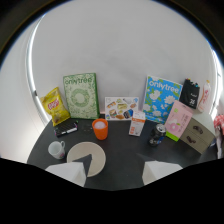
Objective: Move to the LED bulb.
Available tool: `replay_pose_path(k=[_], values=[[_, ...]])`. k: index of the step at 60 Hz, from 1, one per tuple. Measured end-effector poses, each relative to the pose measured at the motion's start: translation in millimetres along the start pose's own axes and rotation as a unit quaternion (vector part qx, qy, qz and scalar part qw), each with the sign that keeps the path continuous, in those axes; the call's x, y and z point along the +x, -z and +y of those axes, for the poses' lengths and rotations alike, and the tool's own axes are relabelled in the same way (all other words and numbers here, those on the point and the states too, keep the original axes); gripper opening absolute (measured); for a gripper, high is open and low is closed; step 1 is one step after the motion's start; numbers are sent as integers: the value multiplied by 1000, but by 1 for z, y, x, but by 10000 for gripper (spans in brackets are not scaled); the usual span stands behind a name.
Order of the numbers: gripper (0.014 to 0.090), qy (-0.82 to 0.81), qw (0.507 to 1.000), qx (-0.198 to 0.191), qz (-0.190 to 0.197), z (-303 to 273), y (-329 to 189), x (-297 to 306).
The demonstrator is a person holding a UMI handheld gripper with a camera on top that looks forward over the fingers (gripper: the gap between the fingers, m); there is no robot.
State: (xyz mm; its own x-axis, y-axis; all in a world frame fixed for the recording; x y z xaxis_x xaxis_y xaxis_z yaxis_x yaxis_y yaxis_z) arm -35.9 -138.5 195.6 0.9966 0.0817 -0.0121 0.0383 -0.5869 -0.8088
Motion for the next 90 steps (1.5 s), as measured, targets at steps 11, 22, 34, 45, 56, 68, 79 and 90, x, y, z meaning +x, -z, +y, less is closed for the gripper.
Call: replay_pose_path(k=[11, 22, 34, 45, 56, 68, 79, 90], values=[[859, 5, 1000, -5, 15, 22, 7, 1], [857, -4, 999, -12, 41, 52, 11, 18], [862, 3, 998, 7, 60, 44, -18, 46], [861, -1, 998, 35, 46, 8, -84, 64], [860, -4, 999, 29, 39, -15, -155, 86], [856, -17, 999, 8, 36, -19, -207, 105], [856, -19, 999, -3, 32, -14, -221, 109], [859, -24, 999, -7, 35, -13, -222, 109]])
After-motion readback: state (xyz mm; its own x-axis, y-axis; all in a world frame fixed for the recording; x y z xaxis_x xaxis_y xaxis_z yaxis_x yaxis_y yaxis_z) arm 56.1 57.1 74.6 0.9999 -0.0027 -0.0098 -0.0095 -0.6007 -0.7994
